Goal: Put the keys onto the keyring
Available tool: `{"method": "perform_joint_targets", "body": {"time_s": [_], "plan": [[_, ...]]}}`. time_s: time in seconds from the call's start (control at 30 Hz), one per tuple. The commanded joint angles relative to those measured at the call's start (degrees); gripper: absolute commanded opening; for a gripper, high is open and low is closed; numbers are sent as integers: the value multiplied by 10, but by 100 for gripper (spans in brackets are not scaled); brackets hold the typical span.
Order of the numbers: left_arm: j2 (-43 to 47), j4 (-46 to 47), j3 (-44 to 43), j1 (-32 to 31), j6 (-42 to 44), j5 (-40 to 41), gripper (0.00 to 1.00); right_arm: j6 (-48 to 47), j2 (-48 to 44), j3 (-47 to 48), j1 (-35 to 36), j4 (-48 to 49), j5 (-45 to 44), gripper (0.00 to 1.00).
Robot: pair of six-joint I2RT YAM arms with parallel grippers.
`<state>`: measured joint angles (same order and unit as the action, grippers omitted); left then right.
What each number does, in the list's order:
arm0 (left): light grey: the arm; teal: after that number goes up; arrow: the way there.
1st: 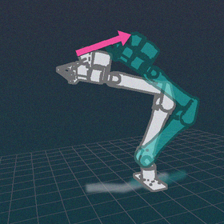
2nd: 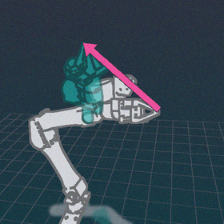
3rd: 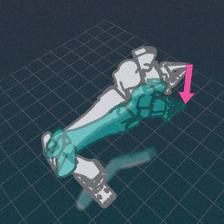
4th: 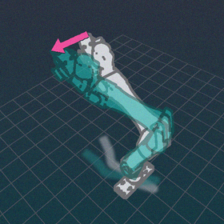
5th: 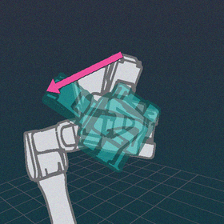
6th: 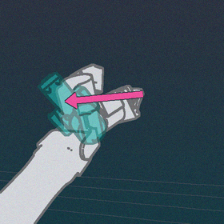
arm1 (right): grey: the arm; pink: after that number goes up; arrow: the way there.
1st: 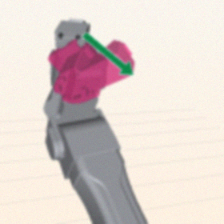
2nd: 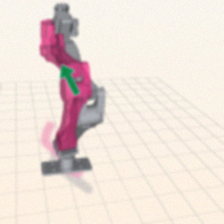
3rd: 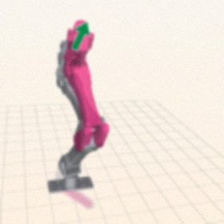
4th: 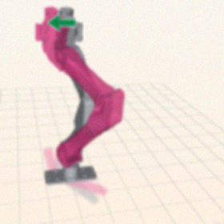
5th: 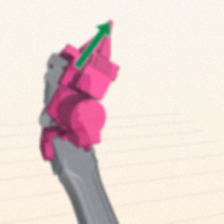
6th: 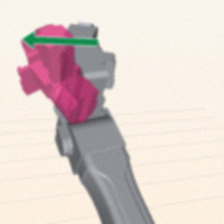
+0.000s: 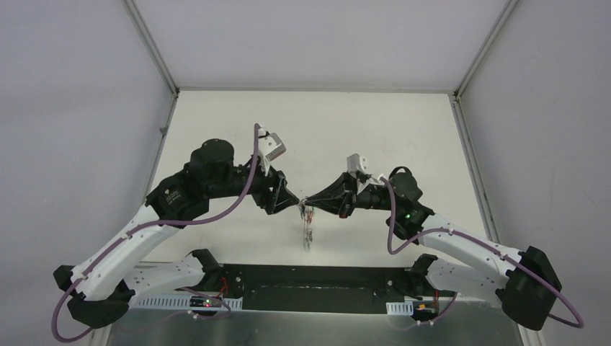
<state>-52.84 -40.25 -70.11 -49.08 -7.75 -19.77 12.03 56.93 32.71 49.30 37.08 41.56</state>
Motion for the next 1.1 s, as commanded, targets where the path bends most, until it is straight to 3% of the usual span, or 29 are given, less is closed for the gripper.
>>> {"method": "perform_joint_targets", "body": {"time_s": [0.0,0.17,0.37,0.67,1.07], "plan": [[60,167,100,51,-80,-104,66,0,-23,1,3,30,-13,0],[96,301,204,80,-129,-170,59,3,-28,0,3,30,-14,0],[99,364,245,83,-148,-197,44,3,-32,-1,3,28,-18,0],[84,327,235,83,-123,-199,14,2,-35,-3,3,28,-25,0],[70,272,238,83,-81,-217,0,1,-30,6,3,33,-24,0]]}}
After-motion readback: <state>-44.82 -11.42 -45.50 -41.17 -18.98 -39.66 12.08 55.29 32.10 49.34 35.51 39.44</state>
